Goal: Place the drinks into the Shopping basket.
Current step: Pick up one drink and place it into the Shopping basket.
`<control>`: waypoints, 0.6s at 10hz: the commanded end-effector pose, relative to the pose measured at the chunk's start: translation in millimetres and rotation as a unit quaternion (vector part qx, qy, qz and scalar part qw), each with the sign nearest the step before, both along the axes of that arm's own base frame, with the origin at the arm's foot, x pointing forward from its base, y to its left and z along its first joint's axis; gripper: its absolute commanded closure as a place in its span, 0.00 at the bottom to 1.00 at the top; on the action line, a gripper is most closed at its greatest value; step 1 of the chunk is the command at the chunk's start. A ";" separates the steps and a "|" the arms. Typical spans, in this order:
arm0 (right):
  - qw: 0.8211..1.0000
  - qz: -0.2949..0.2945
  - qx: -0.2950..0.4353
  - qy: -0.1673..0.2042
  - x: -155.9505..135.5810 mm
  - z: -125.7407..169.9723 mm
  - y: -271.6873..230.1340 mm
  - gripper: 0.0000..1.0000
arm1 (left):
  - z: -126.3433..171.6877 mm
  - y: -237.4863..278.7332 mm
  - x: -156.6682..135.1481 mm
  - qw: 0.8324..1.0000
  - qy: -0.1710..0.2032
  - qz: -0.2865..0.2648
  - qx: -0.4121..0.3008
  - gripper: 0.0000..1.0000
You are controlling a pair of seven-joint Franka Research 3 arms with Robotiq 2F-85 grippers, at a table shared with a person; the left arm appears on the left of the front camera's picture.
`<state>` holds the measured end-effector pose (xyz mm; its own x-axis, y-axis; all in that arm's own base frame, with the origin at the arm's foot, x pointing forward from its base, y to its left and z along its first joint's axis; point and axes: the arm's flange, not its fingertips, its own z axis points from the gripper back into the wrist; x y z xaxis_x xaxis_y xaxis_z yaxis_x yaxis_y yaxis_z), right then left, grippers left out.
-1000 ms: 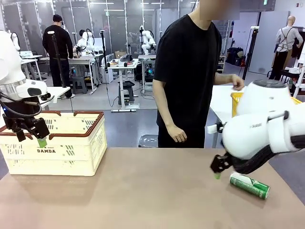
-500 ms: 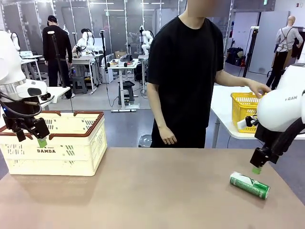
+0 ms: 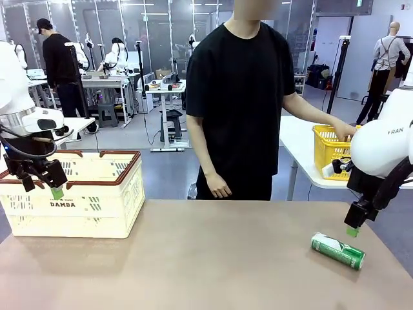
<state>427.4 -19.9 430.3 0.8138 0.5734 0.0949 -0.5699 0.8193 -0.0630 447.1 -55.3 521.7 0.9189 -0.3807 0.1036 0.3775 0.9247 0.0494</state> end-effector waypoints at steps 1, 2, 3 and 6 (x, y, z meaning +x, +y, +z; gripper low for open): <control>1.000 0.004 -0.001 0.000 0.1 -0.4 0.1 0.00 | 1.8 -1.4 4.1 1.000 -0.004 0.008 0.000 0.00; 0.997 0.067 -0.009 0.022 20.4 -17.1 6.7 0.00 | 1.8 -1.4 4.1 1.000 -0.004 0.008 0.000 0.00; 0.995 0.087 -0.019 0.040 35.1 -32.7 10.8 0.00 | 1.8 -1.4 4.1 1.000 -0.004 0.008 0.000 0.00; 0.990 0.129 -0.028 0.056 55.6 -69.8 3.1 0.00 | 1.8 -1.4 4.1 1.000 -0.004 0.008 0.000 0.00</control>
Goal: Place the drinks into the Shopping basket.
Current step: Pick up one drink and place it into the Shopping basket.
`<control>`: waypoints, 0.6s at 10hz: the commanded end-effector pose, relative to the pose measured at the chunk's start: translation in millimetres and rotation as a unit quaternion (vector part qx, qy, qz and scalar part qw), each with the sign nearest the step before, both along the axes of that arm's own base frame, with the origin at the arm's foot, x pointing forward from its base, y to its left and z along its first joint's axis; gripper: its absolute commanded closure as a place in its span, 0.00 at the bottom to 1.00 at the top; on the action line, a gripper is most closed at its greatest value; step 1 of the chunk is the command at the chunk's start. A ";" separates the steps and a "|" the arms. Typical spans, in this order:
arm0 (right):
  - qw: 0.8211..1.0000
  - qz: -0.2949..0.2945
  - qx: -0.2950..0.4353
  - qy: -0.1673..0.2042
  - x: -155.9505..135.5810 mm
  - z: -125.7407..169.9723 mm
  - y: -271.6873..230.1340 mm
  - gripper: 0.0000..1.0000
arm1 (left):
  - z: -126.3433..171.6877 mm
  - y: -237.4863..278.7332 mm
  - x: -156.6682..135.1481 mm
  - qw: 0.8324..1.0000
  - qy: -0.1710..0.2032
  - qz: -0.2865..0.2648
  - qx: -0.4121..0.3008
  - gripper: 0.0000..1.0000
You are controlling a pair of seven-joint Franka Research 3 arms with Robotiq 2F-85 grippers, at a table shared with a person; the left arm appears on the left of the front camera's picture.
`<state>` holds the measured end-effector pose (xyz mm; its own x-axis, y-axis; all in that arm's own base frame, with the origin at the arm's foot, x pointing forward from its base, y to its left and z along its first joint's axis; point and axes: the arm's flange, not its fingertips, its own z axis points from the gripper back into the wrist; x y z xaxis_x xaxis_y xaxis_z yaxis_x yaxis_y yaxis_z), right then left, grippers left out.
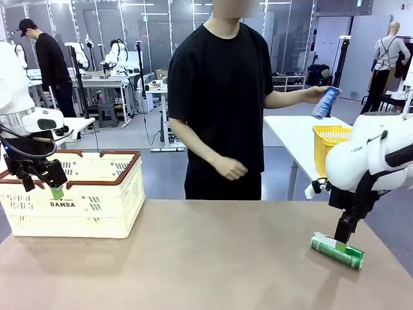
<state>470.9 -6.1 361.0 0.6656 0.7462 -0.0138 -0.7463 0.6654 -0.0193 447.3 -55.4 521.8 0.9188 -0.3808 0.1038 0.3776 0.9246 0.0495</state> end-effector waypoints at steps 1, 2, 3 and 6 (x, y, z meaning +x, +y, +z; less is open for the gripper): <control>1.000 0.025 -0.015 0.001 15.2 -8.2 -12.6 0.00 | 1.7 -1.3 3.9 1.000 -0.004 0.008 0.000 0.00; 0.999 0.042 -0.014 -0.004 18.5 -14.9 -15.2 0.00 | 1.7 -1.3 3.9 1.000 -0.004 0.008 0.000 0.00; 0.999 0.046 -0.018 0.002 21.0 -22.9 -18.3 0.00 | 1.7 -1.3 3.9 1.000 -0.004 0.008 0.000 0.00; 0.998 0.057 0.008 0.011 28.6 -48.3 -23.9 0.00 | 1.7 -1.3 3.9 1.000 -0.004 0.008 0.000 0.00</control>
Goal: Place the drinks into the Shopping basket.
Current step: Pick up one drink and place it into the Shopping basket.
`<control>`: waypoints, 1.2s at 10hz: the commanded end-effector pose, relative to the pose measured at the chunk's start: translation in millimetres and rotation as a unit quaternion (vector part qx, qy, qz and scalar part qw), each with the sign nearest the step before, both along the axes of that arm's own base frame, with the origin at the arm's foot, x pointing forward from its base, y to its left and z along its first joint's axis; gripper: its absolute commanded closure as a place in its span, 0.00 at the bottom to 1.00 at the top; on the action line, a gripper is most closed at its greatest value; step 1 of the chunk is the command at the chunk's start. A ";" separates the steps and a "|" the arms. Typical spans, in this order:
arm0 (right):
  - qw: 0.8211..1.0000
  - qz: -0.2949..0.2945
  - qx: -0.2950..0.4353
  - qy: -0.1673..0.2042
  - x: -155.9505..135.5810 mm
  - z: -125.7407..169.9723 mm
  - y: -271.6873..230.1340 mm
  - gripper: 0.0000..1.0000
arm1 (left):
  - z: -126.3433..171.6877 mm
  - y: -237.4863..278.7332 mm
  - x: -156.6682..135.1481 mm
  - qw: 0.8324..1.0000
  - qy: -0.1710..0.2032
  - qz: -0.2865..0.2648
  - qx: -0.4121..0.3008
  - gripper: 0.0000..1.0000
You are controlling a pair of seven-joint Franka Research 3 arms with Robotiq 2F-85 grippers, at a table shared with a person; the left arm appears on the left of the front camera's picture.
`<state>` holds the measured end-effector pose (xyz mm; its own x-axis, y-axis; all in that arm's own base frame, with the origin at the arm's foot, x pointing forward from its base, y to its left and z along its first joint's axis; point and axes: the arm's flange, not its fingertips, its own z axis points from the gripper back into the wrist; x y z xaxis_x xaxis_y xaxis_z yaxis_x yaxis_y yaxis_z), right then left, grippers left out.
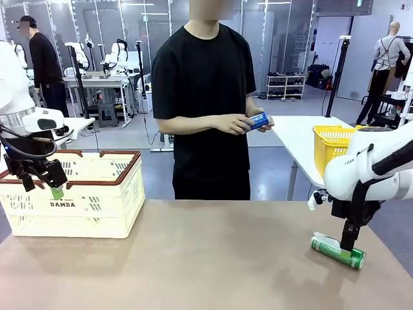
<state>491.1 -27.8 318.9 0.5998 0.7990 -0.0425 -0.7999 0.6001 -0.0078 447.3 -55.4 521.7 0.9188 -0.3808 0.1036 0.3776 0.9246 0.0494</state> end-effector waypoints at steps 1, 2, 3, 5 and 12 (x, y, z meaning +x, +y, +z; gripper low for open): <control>1.000 0.018 0.022 -0.003 9.5 -13.5 -1.6 0.00 | 1.8 -1.3 3.9 1.000 -0.004 0.008 0.000 0.00; 1.000 0.014 0.019 0.000 12.1 -21.9 -1.1 0.00 | 1.8 -1.3 3.9 1.000 -0.004 0.008 0.000 0.00; 1.000 0.015 0.027 -0.002 13.6 -28.3 -0.9 0.00 | 1.8 -1.3 3.9 1.000 -0.004 0.008 0.000 0.00; 1.000 0.011 0.018 -0.003 13.3 -36.4 0.3 0.00 | 1.8 -1.3 3.9 1.000 -0.004 0.008 0.000 0.00; 1.000 -0.006 0.012 -0.021 9.2 -31.1 4.1 0.63 | 1.8 -1.3 3.9 1.000 -0.004 0.008 0.000 0.00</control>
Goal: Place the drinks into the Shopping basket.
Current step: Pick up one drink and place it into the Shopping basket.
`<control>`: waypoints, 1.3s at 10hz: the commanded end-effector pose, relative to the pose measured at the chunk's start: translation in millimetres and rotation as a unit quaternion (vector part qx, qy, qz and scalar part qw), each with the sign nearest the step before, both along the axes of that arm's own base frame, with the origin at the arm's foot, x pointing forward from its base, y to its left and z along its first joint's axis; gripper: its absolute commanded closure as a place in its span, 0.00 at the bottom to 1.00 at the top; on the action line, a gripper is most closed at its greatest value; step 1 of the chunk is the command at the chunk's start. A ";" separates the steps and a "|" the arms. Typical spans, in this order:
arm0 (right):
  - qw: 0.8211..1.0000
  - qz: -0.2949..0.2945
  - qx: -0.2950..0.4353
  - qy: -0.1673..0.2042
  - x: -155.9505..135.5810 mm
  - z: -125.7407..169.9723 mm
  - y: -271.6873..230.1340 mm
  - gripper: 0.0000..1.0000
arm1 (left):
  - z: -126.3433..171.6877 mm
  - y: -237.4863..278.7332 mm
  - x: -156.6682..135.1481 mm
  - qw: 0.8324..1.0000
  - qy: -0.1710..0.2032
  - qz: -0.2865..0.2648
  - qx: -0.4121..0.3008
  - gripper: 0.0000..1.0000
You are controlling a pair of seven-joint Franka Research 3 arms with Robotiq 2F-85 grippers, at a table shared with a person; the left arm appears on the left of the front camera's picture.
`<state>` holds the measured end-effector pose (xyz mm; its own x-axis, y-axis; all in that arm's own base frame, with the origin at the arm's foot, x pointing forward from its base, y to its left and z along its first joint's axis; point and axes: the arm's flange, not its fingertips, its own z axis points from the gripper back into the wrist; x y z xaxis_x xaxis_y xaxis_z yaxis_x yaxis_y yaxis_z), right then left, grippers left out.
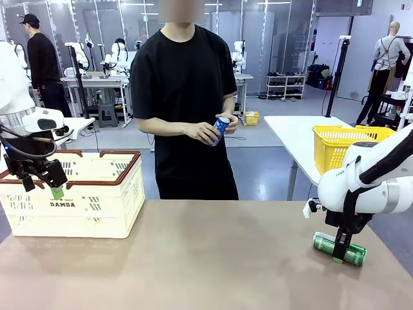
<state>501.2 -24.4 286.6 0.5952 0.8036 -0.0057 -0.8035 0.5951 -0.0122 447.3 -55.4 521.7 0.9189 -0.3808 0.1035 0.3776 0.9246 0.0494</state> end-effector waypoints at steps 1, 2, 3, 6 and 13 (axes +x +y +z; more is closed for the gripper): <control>1.000 -0.007 0.001 -0.010 -1.5 3.1 1.0 0.68 | 1.8 -1.3 3.9 1.000 -0.004 0.008 0.000 0.00; 1.000 -0.014 -0.003 -0.007 -1.4 5.7 1.9 0.80 | 1.8 -1.3 3.9 1.000 -0.004 0.008 0.000 0.00; 1.000 -0.013 -0.001 -0.008 -1.3 9.6 3.9 0.86 | 1.8 -1.3 3.9 1.000 -0.004 0.008 0.000 0.00; 1.000 -0.018 -0.005 -0.012 0.2 16.9 9.1 1.00 | 1.8 -1.3 3.9 1.000 -0.004 0.008 0.000 0.00; 1.000 -0.022 0.012 -0.005 14.7 -2.5 15.8 1.00 | 1.8 -1.3 3.9 1.000 -0.004 0.008 0.000 0.00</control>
<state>506.1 -11.7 283.6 0.6109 0.7917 -0.0002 -0.7917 0.6108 -0.0046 447.3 -55.4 521.7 0.9189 -0.3807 0.1035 0.3776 0.9247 0.0494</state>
